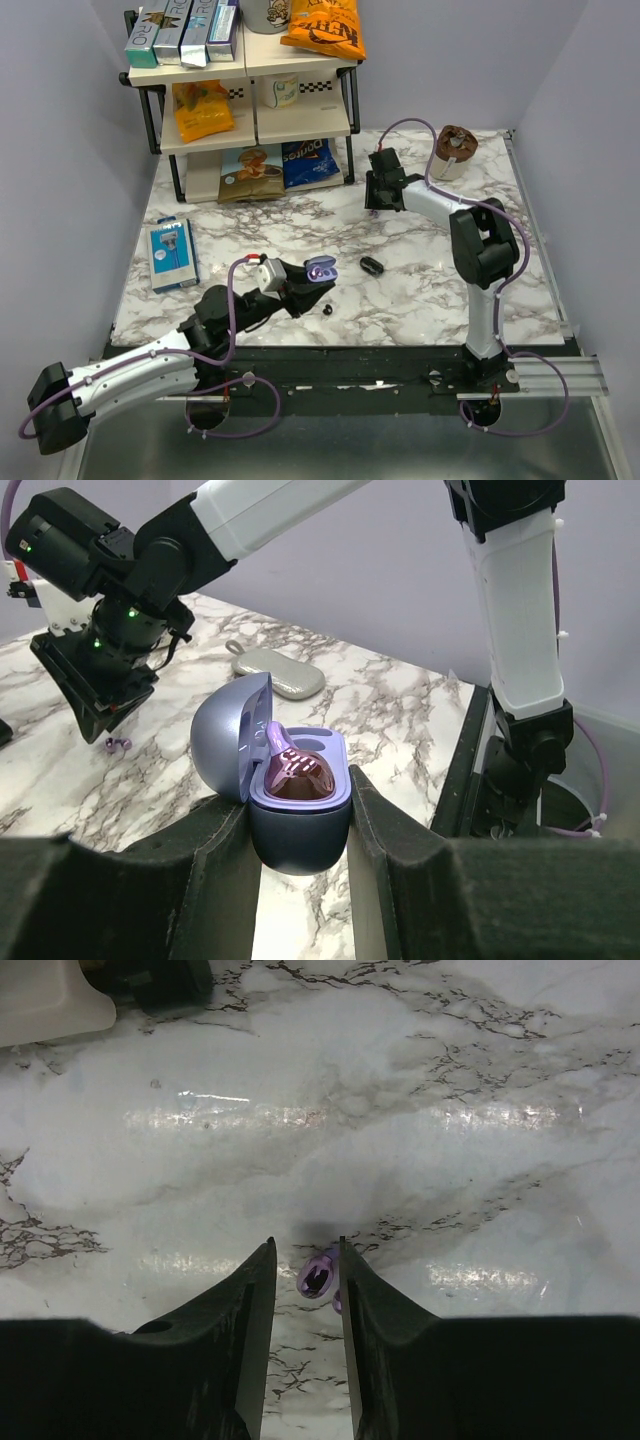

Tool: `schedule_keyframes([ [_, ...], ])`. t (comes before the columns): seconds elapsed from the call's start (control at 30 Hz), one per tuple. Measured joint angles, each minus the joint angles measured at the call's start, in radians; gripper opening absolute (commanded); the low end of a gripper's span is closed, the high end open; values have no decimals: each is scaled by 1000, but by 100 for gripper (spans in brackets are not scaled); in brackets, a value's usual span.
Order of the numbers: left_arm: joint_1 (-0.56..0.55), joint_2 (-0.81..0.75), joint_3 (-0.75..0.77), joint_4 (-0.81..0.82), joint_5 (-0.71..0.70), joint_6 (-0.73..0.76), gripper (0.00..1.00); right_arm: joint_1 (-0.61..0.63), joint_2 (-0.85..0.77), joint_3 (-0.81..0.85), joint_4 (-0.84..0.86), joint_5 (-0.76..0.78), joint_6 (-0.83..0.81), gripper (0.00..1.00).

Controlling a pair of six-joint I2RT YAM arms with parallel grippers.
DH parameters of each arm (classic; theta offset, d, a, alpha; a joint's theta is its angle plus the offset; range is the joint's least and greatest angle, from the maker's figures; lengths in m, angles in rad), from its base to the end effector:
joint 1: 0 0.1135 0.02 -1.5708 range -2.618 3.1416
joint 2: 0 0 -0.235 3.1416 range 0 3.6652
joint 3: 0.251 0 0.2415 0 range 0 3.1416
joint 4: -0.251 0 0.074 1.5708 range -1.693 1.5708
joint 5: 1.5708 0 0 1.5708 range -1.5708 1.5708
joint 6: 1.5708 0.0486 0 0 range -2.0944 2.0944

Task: Insert the wireless bluetooth earbuds into the charging case
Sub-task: Pick up the earbud from the center of the board.

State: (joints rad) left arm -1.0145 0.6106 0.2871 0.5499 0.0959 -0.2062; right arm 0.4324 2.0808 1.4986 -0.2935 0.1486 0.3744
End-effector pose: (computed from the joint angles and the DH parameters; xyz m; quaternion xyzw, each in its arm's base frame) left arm 0.0951 -0.1618 0.2582 0.2791 0.5571 -0.4724 0.6233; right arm 0.4037 0.1784 0.1463 -0.0019 0.9380 0.0691 0.3398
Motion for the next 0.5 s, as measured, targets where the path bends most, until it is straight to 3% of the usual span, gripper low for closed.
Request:
schedule_keyframes([
  [0.5,-9,6,-2,2,0,0,0,0,0,-35,0,-11,-8,35],
])
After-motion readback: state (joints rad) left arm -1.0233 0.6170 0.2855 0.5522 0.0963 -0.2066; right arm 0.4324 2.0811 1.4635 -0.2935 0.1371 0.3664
